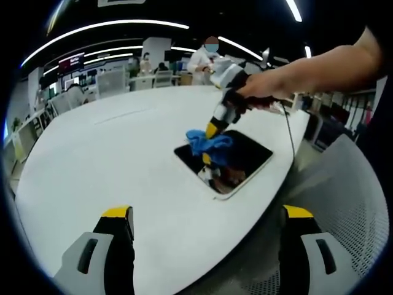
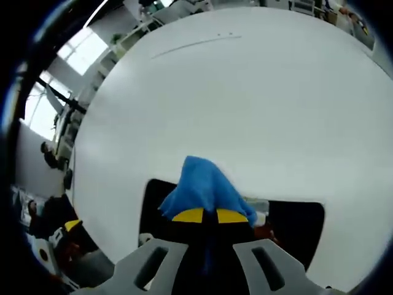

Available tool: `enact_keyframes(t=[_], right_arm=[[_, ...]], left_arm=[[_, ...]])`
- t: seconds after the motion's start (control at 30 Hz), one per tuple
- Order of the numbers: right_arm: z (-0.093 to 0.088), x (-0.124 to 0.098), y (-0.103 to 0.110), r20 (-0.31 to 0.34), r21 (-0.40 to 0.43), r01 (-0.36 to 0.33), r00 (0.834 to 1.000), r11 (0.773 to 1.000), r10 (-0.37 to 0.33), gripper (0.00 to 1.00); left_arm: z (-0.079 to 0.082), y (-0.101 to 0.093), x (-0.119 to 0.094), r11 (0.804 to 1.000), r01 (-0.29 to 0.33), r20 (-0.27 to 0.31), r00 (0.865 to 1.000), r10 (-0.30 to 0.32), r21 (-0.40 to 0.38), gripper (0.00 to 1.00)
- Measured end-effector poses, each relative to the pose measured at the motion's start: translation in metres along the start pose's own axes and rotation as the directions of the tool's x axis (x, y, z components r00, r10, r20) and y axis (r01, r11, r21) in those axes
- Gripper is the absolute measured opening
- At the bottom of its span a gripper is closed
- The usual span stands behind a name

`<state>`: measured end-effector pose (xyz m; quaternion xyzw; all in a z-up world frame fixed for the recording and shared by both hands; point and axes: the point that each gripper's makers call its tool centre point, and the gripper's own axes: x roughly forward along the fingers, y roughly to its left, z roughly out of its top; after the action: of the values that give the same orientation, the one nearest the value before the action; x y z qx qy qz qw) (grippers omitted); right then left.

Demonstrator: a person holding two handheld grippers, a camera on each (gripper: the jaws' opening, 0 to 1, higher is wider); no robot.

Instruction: Wipe the mirror surface with the cleaning cloth until all visible marks leave the cleaned area.

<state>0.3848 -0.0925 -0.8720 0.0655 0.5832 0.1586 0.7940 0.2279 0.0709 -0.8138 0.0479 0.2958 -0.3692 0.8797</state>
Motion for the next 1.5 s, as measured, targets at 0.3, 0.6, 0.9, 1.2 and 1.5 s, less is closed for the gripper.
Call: enact_keyframes(t=[0.3,0.6,0.9,1.2,1.5], right_arm=[[0.007,0.002,-0.003,0.021,0.068,-0.031,0.999,0.997,0.03,0.0],[0.005,0.001,-0.001,0.029,0.043,-0.042,0.999,0.998,0.041,0.0],[0.005,0.0,-0.002,0.039,0.056,-0.068,0.997,0.996,0.065,0.0],[0.005,-0.004,-0.012,0.053,0.05,-0.055,0.997,0.997,0.052,0.0],[0.006,-0.007,-0.032,0.061,0.05,-0.035,0.998,0.998,0.032,0.0]], left_arm=[[0.0,0.0,0.0,1.0,0.001,0.003,1.0,-0.001,0.002,0.99],[-0.001,0.0,0.0,1.0,-0.001,-0.001,1.0,0.001,0.002,0.99],[-0.003,0.002,0.002,1.0,-0.003,-0.006,1.0,0.003,0.001,0.99],[-0.003,0.002,0.001,1.0,-0.002,-0.006,1.0,0.002,0.005,0.99],[-0.002,0.002,-0.001,1.0,-0.005,-0.003,1.0,0.005,0.003,0.99]])
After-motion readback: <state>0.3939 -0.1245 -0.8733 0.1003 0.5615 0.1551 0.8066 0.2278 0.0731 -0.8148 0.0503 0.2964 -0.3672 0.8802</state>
